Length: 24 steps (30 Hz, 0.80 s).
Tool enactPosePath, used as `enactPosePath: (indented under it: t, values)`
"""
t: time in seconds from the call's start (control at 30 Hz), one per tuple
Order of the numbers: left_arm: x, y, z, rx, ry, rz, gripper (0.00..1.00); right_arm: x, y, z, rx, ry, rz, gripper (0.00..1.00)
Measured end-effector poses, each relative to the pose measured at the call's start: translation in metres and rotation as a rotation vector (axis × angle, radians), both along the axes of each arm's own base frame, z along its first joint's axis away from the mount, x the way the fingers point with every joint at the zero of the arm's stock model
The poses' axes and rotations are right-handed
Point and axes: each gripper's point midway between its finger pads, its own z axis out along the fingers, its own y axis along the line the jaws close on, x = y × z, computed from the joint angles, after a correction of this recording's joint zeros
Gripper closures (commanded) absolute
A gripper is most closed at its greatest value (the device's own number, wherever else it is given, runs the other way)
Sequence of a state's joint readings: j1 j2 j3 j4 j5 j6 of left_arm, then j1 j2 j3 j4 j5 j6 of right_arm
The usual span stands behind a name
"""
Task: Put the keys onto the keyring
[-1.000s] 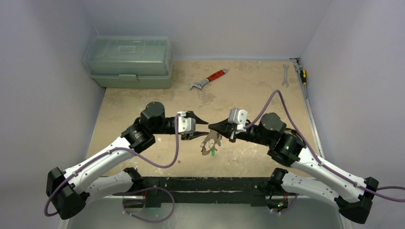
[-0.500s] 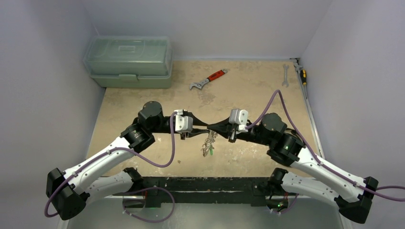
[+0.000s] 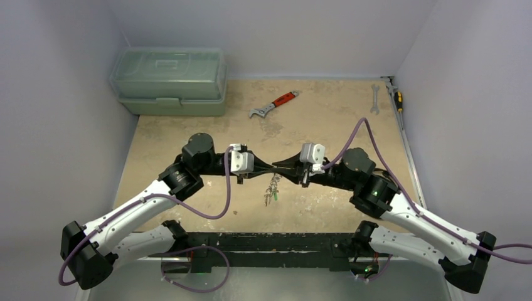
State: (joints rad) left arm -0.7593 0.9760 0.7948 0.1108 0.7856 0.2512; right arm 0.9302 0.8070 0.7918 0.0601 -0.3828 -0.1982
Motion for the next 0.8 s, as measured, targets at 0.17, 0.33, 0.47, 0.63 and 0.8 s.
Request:
enactPosePath:
  t: [0.17,0.33,0.47,0.63,0.8]
  values:
    - [0.013,0.006,-0.020,0.075,0.009,0.077,1.00,0.007,-0.006,-0.007,-0.057,0.030,-0.054,0.41]
    - [0.023,0.015,-0.041,0.158,0.017,0.143,1.00,0.018,-0.017,-0.008,-0.138,0.032,-0.129,0.43]
    - [0.030,0.017,-0.052,0.208,0.021,0.173,1.00,0.028,-0.021,-0.017,-0.229,0.033,-0.174,0.47]
    - [0.032,0.020,-0.056,0.227,0.028,0.190,1.00,0.034,-0.018,-0.043,-0.351,0.059,-0.170,0.53]
    - [0.032,0.020,-0.056,0.228,0.030,0.191,1.00,0.039,-0.012,-0.063,-0.419,0.074,-0.158,0.57]
